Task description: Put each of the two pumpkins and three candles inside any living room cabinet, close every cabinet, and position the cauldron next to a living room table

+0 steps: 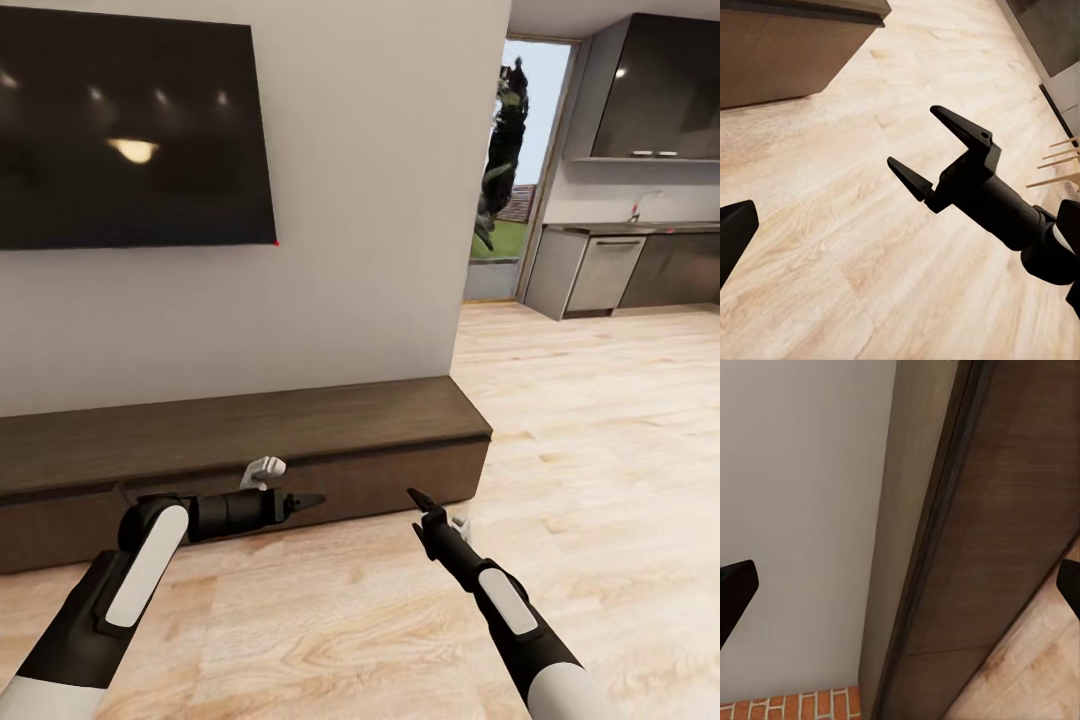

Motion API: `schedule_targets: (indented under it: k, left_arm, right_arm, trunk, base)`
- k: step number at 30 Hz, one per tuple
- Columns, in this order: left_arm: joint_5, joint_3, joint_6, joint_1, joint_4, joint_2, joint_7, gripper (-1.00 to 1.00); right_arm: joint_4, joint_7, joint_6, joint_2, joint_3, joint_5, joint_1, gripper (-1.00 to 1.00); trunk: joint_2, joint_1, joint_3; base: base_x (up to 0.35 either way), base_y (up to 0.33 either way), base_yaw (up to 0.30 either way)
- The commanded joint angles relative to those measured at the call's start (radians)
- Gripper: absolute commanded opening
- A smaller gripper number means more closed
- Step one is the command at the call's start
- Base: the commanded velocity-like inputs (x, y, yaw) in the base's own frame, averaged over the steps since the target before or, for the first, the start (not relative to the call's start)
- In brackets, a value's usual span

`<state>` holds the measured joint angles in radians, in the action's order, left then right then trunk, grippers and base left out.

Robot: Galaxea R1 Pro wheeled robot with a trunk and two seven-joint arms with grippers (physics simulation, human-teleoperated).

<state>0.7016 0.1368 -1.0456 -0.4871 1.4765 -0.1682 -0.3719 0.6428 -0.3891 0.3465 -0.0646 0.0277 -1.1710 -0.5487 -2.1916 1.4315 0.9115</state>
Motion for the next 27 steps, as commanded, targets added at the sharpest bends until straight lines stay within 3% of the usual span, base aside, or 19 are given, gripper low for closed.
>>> schedule_targets:
  k: [1, 12, 15, 27]
  left_arm:
    - [-0.008, 0.001, -0.002, -0.001, 0.000, -0.001, -0.008, 1.00]
    - [-0.012, 0.000, -0.002, -0.002, -0.008, 0.002, -0.005, 1.00]
    - [0.006, 0.003, 0.015, -0.019, 0.009, 0.001, 0.012, 1.00]
    - [0.006, 0.003, 0.082, -0.026, 0.021, 0.001, 0.079, 1.00]
  right_arm:
    - [0.000, 0.000, 0.006, -0.001, 0.002, -0.007, 0.000, 1.00]
    - [0.001, 0.010, -0.043, -0.002, 0.002, -0.001, 0.000, 1.00]
    - [-0.001, -0.007, -0.025, -0.004, 0.005, -0.002, -0.007, 1.00]
    - [-0.001, -0.029, -0.014, -0.004, 0.005, -0.002, -0.007, 1.00]
  trunk:
    - [0.000, 0.000, 0.001]
    - [0.000, 0.000, 0.001]
    - [0.000, 0.000, 0.001]
    - [0.000, 0.000, 0.001]
  base:
    - [0.000, 0.000, 0.000]
    - [0.000, 0.000, 0.000]
    - [0.000, 0.000, 0.000]
    - [0.000, 0.000, 0.000]
